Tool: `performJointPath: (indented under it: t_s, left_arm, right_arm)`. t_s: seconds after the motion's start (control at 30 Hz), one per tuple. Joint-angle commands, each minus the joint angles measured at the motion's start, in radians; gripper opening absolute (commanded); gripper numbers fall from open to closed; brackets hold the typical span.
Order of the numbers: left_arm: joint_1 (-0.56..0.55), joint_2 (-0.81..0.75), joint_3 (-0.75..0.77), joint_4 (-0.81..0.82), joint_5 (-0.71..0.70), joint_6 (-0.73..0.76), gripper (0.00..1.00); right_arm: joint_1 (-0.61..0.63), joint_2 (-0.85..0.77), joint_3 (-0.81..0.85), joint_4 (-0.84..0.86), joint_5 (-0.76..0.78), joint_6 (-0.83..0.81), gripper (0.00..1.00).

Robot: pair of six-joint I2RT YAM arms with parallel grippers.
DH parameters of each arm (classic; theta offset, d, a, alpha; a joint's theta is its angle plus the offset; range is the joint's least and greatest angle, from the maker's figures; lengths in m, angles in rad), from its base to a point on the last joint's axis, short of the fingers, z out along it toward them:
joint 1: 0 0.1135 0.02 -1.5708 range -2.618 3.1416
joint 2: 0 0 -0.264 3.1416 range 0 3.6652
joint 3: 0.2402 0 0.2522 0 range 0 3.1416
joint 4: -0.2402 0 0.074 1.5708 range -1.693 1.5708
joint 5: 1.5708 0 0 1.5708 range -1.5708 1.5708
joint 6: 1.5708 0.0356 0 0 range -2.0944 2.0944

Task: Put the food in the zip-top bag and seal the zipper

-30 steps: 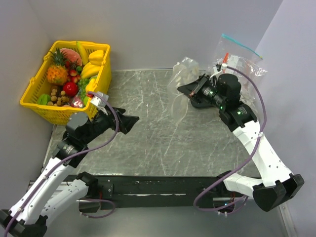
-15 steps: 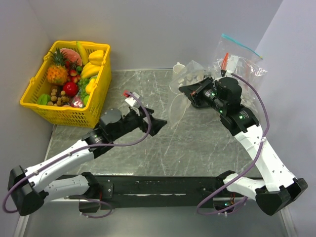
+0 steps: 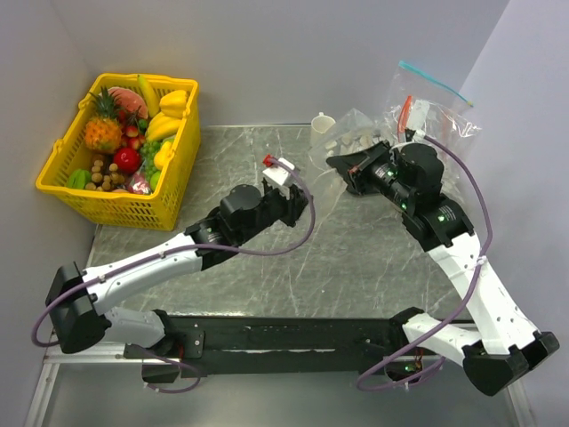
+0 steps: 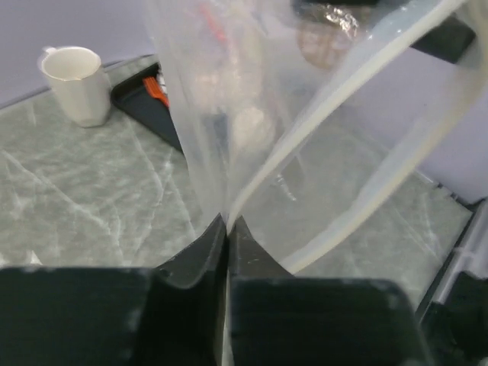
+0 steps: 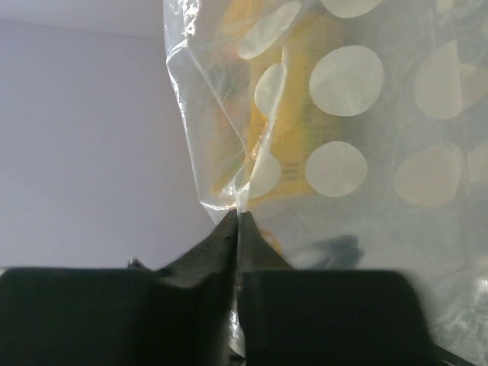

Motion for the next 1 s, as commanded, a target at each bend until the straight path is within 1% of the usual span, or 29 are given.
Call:
performJointPath:
  t_s: [0.0,0.03,0.07,0.1,0.17,0.23,0.27,0.37,0.53,0.6,0.67,0.73,0.83,0.97]
  left_arm:
    - [-0.005,0.018,0.092,-0.041,-0.050,-0.003,0.01]
    - [-0.003,0.019,0.109,-0.059,-0.036,-0.023,0.01]
    - [-0.003,0.018,0.115,-0.078,-0.022,-0.034,0.01]
    - [-0.003,0.016,0.124,-0.126,-0.010,-0.049,0.01]
    - [-0.003,0.019,0.155,-0.178,-0.005,-0.097,0.01]
    - [-0.003,0.015,0.170,-0.265,-0.005,-0.155,0.01]
    - [-0.003,0.012,0.173,-0.284,-0.004,-0.174,0.01]
    - [-0.002,0.005,0.186,-0.350,0.010,-0.241,0.01]
    - [-0.002,0.025,0.227,-0.437,0.032,-0.309,0.01]
    - [0.000,0.038,0.236,-0.462,0.030,-0.320,0.01]
    - [0.004,0.045,0.244,-0.468,0.029,-0.332,0.01]
    - [0.012,0.050,0.253,-0.477,0.044,-0.344,0.01]
    - [0.024,0.073,0.268,-0.499,0.067,-0.350,0.01]
    - [0.026,0.079,0.253,-0.471,0.105,-0.350,0.01]
  right_arm:
    - [0.003,-0.046,-0.025,0.049,0.017,-0.078,0.34]
    - [0.004,-0.044,-0.020,0.027,0.031,-0.111,0.53]
    - [0.003,-0.044,-0.008,0.015,0.041,-0.197,0.74]
    - [0.003,-0.043,-0.006,0.010,0.045,-0.257,0.77]
    - [0.003,-0.044,-0.003,-0.016,0.063,-0.390,0.80]
    - [0.003,-0.052,-0.015,-0.043,0.112,-0.446,0.80]
    - [0.004,-0.065,-0.035,-0.059,0.124,-0.507,0.80]
    - [0.004,-0.107,-0.089,-0.076,0.155,-0.576,0.80]
    - [0.006,-0.188,-0.182,-0.056,0.143,-0.635,0.82]
    - [0.007,-0.228,-0.225,-0.050,0.123,-0.659,0.94]
    - [0.007,-0.253,-0.258,-0.053,0.105,-0.682,1.00]
    - [0.009,-0.268,-0.278,-0.056,0.092,-0.693,1.00]
    - [0.009,-0.340,-0.330,-0.033,0.095,-0.699,1.00]
    - [0.007,-0.460,-0.417,0.044,0.199,-0.632,1.00]
